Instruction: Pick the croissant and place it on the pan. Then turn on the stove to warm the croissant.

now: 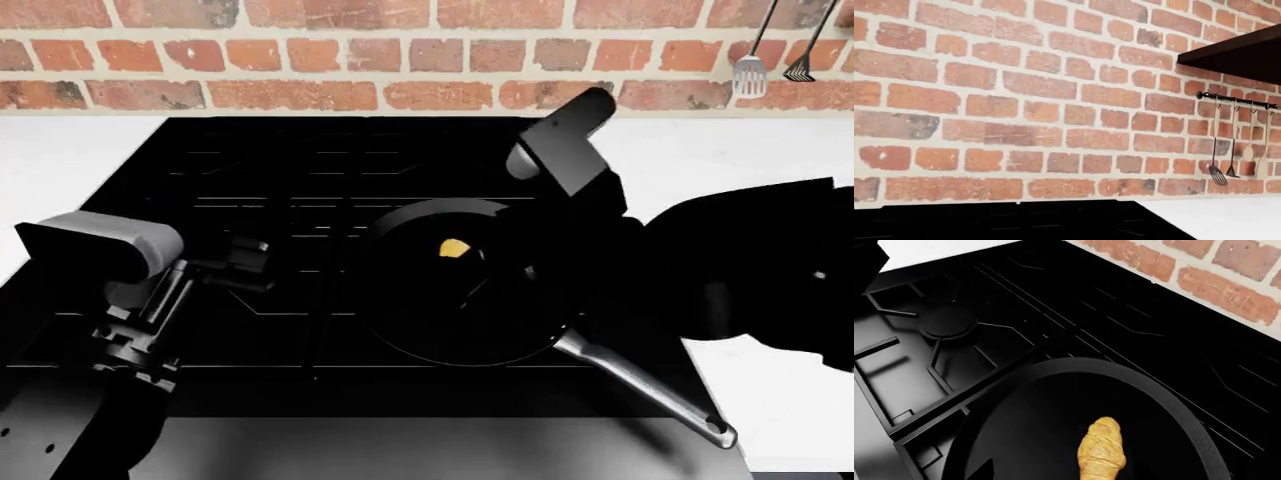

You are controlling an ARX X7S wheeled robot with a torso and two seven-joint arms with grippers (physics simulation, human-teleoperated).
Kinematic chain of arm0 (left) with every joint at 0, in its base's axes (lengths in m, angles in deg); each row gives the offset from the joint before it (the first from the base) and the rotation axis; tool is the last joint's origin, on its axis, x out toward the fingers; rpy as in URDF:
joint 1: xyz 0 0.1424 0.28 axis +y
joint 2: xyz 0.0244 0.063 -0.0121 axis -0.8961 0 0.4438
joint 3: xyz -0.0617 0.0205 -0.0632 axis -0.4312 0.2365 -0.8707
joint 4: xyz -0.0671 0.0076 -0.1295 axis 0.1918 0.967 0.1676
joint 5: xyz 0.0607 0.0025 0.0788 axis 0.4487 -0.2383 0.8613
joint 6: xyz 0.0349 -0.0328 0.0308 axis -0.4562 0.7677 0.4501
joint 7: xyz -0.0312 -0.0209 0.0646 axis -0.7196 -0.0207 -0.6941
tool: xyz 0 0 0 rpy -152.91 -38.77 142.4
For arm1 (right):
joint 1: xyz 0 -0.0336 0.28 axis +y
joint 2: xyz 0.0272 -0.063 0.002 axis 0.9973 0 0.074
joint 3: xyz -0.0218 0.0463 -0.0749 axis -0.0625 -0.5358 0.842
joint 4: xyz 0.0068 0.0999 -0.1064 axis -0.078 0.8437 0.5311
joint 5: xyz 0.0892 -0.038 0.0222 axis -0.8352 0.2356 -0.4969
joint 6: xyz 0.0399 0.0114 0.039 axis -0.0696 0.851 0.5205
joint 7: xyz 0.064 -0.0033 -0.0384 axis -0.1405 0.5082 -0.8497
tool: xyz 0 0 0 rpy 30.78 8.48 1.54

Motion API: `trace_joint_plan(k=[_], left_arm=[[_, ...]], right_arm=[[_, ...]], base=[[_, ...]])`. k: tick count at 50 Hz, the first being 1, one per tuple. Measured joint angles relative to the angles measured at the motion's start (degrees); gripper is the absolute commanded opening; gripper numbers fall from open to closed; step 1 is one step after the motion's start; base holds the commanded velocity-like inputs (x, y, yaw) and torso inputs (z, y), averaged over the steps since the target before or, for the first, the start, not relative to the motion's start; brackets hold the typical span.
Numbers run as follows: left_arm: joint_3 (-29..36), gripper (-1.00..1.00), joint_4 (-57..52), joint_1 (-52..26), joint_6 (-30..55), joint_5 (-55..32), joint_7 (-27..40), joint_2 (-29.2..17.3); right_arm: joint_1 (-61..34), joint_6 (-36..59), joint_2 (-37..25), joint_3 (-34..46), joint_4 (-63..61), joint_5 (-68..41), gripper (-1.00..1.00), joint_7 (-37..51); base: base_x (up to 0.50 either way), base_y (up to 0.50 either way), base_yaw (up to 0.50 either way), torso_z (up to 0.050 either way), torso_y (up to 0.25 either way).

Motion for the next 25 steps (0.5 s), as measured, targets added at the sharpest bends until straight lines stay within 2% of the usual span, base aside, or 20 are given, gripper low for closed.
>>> trace_joint_plan(k=[25], left_arm=[[1.4,1.0,-2.1,2.3,-0.2,-0.5,-0.3,-0.2]], right_arm=[[9.5,-11.1,-10.5,-9.9,-25.9,-8.6,1.0,24.0]], base=[[0.0,0.0,0.0,0.0,0.0]])
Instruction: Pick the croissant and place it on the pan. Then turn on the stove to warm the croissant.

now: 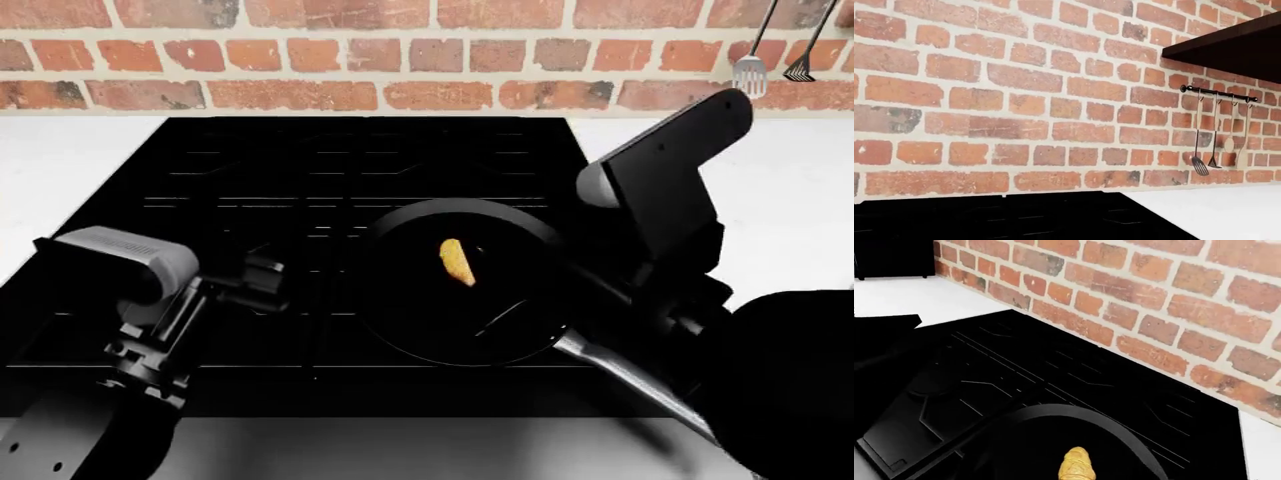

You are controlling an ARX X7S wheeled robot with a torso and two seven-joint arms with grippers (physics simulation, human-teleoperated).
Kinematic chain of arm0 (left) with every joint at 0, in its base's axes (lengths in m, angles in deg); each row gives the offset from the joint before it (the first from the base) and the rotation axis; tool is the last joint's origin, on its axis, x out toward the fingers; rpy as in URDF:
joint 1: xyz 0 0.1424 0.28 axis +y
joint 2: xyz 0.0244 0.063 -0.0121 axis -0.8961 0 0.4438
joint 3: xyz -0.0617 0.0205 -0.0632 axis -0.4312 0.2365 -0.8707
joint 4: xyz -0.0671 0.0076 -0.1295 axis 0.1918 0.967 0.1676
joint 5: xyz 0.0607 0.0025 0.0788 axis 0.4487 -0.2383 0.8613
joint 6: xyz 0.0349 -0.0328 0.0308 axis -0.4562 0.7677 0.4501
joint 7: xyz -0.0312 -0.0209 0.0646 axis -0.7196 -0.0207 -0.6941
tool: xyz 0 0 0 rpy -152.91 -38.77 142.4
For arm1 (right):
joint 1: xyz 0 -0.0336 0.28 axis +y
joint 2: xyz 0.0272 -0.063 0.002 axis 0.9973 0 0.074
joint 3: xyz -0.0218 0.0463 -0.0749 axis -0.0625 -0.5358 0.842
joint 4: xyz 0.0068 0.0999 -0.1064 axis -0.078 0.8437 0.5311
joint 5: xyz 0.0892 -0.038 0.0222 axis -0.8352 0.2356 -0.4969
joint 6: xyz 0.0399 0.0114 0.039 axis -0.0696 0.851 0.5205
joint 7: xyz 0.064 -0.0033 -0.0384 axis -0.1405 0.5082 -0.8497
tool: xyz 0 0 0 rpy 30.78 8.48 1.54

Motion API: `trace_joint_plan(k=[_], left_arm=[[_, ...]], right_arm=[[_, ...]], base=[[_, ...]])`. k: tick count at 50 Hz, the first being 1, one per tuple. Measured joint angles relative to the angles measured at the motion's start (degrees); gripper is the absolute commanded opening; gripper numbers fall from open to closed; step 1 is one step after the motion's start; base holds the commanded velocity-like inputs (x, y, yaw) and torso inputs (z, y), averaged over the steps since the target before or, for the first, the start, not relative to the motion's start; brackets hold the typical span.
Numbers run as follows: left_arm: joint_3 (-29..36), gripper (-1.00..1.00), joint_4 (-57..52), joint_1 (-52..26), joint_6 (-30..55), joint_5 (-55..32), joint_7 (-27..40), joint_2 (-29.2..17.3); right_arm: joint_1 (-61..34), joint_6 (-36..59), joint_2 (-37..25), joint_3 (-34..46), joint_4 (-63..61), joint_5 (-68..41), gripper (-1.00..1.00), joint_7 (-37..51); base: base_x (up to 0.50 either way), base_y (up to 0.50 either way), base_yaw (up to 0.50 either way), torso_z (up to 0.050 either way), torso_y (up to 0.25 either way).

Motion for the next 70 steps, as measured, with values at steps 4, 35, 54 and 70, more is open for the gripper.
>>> trace_joint_plan(k=[4,35,54,70], left_arm=[[0.0,1.0,-1.2,0.3,0.3,-0.3,0.4,-0.3],[-0.4,1.0,-3.2,-0.7,2.6,-0.9,3.6,-1.5],[-0.2,1.0,-2.7,-0.9,2.5,-1.3,3.6,-1.7],[-0.3,1.0,-2.6,-0.8,2.5,-1.9,4.0,-1.7]], right_arm=[[1.0,-1.7,-1.6,-1.3,-3.6,-0.9,1.0,3.8],[2.5,-8.8,-11.9,-7.2,-15.9,-8.5,1.0,25.4],[1.3,-8.6,-11.8,-7.9,-15.9,-8.2,1.0,26.5],[1.7,-8.8,-11.1,-8.1,-15.8,-6.6,1.0,25.6]], base=[[0.0,0.0,0.0,0.0,0.0],[0.0,0.0,0.0,0.0,0.0],[-0.44,0.0,0.0,0.0,0.0],[-0.5,0.0,0.0,0.0,0.0]])
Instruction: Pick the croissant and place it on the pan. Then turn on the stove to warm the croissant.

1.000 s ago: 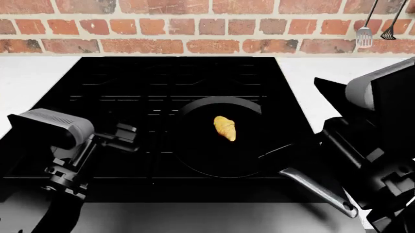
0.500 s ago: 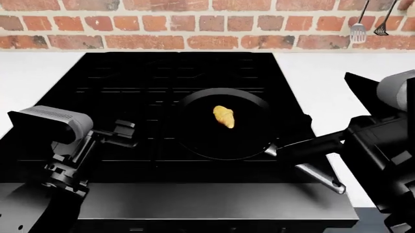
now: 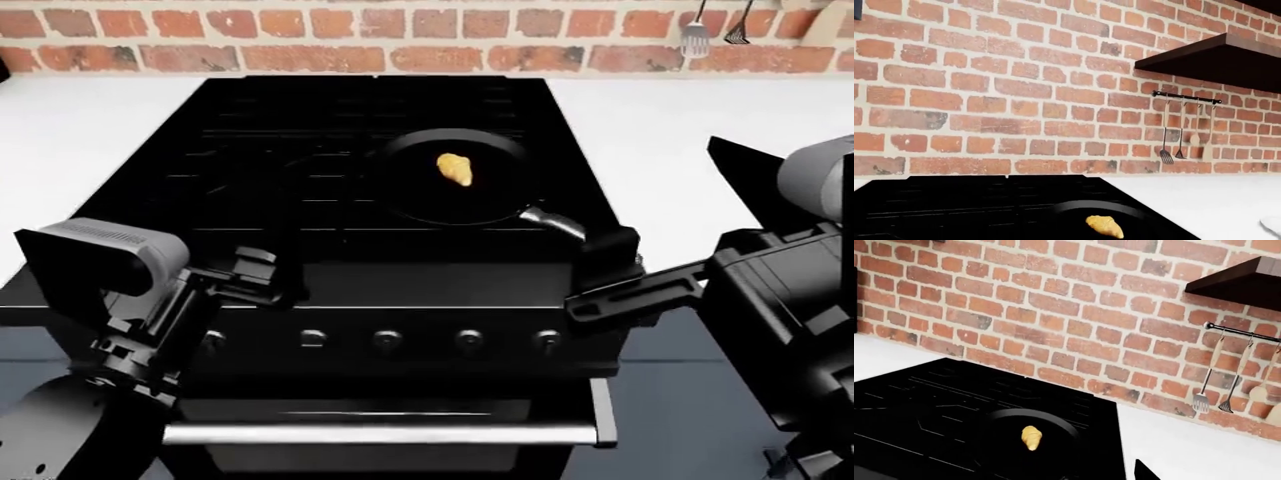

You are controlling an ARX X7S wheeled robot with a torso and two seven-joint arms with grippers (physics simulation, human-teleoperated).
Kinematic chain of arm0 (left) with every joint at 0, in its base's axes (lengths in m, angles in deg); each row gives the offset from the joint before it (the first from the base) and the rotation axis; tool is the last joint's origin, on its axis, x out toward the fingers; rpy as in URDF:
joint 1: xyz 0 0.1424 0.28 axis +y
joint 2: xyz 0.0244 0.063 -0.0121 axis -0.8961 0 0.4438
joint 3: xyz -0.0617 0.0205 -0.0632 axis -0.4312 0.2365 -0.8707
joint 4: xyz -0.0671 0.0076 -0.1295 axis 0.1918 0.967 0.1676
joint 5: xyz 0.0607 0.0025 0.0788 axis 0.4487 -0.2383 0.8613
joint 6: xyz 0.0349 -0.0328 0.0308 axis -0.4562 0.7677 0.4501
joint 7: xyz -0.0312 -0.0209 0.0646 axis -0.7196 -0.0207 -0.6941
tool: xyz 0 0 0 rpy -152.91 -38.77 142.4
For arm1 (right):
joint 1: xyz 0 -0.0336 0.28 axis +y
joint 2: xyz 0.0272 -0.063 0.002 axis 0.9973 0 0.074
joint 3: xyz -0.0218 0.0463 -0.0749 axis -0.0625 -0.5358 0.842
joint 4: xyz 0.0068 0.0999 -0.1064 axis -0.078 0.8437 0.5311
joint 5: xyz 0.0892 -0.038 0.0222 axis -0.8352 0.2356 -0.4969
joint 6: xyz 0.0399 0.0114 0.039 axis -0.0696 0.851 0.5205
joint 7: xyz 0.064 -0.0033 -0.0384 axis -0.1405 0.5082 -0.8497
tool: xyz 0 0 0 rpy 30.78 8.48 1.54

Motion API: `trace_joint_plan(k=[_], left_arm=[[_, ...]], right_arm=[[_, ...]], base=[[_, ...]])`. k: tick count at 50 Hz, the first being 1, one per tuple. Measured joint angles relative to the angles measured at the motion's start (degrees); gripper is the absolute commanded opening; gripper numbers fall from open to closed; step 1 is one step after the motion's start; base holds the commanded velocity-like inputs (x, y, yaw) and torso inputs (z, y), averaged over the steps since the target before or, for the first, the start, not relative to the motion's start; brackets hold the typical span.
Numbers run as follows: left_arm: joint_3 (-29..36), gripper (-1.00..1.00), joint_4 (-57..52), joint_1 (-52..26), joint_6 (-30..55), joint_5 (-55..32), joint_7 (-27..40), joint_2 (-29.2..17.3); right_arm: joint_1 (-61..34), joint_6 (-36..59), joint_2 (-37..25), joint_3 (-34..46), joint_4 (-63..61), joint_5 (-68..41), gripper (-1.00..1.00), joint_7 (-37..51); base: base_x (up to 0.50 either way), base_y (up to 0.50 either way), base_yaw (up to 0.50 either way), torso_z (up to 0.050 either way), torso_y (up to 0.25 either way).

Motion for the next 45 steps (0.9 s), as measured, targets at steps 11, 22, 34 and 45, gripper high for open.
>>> trace_joint_plan(k=[11,22,34,45], left_arm=[[-0.7,1.0,0.4,-0.2,0.4,-1.5,0.7,0.4],[-2.0,1.0,0.8,-0.3,1.1,-4.3,2.0,1.1],[-1.3,1.0,3.1,0.4,-4.6,1.5,1.9,3.0],[-0.6,1.0,4.2,1.7,-10.8,7.3,1.9,4.7]], right_arm=[[1.0,-0.4,0.3,-0.3,-0.2,1.6,1.0,-1.0],[2.8,-1.2,0.5,-0.5,-0.8,3.6,1.0,-1.9],[9.0,-4.7,1.0,-1.8,-3.1,12.2,1.0,-3.7],[18.7,-10.4,0.8,-3.1,-5.3,24.1,1.0,-6.2]], base=[[-0.32,0.0,0.0,0.0,0.0],[0.0,0.0,0.0,-0.005,0.0],[0.0,0.0,0.0,-0.05,0.0],[0.0,0.0,0.0,-0.05,0.0]])
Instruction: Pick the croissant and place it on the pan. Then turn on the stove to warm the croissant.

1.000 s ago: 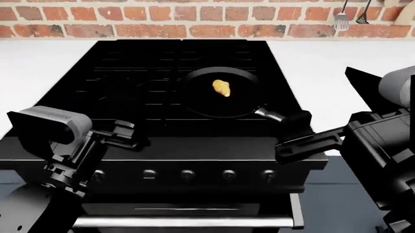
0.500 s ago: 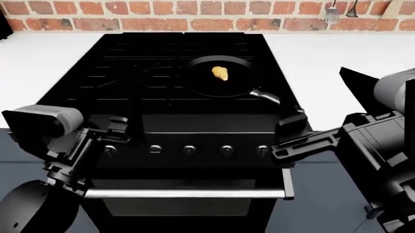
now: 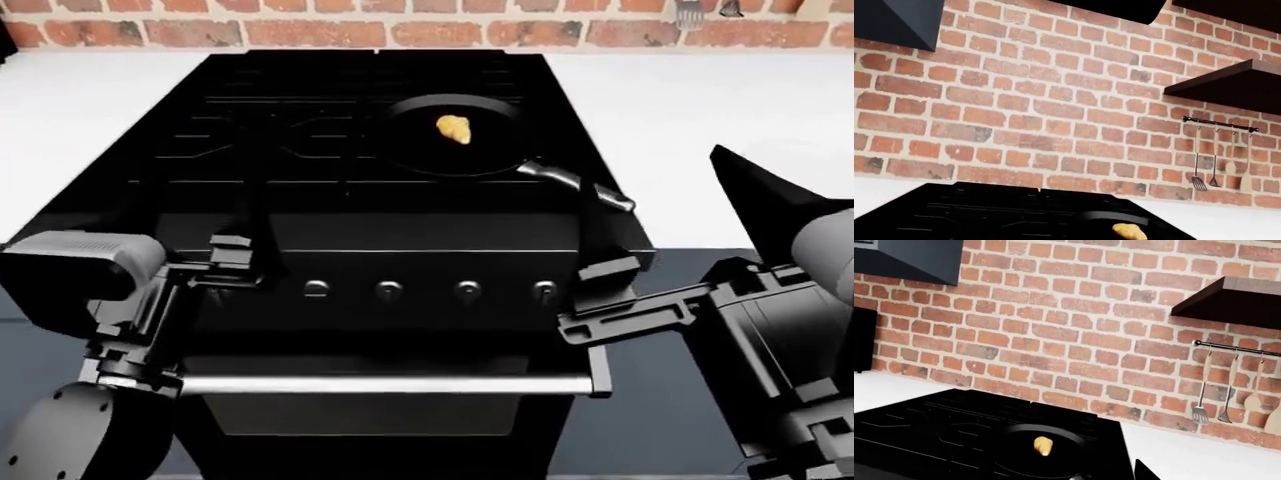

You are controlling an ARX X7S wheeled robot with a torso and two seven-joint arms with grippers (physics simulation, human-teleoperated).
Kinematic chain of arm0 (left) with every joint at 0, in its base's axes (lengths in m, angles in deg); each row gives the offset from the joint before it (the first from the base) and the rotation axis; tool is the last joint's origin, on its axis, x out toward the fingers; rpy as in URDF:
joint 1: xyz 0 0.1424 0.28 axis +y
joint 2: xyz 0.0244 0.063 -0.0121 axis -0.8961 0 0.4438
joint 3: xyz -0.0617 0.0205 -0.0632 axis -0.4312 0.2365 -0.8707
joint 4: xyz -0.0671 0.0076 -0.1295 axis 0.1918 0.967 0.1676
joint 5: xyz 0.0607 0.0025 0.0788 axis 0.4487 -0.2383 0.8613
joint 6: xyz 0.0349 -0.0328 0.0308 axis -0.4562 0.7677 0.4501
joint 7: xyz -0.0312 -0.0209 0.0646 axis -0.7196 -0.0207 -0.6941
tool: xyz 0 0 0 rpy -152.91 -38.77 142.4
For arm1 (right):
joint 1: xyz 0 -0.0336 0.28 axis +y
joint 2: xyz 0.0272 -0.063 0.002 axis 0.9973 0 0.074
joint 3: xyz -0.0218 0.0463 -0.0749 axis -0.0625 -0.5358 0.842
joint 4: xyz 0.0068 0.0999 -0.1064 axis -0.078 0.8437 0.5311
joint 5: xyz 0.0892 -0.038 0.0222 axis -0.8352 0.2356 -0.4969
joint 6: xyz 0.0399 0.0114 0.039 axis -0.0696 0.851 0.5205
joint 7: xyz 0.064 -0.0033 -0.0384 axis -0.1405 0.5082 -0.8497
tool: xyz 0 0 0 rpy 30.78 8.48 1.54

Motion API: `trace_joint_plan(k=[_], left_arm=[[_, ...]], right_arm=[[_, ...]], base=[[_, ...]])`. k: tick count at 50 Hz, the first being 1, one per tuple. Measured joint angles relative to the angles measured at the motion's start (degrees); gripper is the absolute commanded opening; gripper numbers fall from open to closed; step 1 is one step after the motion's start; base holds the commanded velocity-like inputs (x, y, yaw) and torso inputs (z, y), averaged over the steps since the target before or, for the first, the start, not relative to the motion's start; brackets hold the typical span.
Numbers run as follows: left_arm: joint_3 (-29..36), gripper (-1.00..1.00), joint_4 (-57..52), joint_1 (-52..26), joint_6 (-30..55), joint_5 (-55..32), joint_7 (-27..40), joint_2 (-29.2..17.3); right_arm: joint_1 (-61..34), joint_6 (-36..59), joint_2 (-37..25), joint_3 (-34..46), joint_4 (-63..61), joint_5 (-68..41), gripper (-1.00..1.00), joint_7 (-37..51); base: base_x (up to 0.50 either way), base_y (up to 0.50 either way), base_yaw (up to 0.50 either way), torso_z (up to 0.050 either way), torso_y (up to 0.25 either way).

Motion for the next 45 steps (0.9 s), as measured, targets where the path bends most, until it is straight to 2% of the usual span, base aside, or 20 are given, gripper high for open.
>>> trace_joint_plan(k=[18,45], left_arm=[[0.8,1.0,1.5,1.9,-7.1,6.1,0.3,1.8],[1.8,1.0,5.4,3.4,-16.4,11.4,-0.7,3.5]], right_arm=[[8.6,-3.2,1.8,2.3,1.1,10.6,1.0,-2.7],[18.5,-14.8,2.1,-0.8,4.3,13.1,1.0,-3.1]], base=[[0.0,0.0,0.0,-0.05,0.0],[0.0,0.0,0.0,-0.05,0.0]])
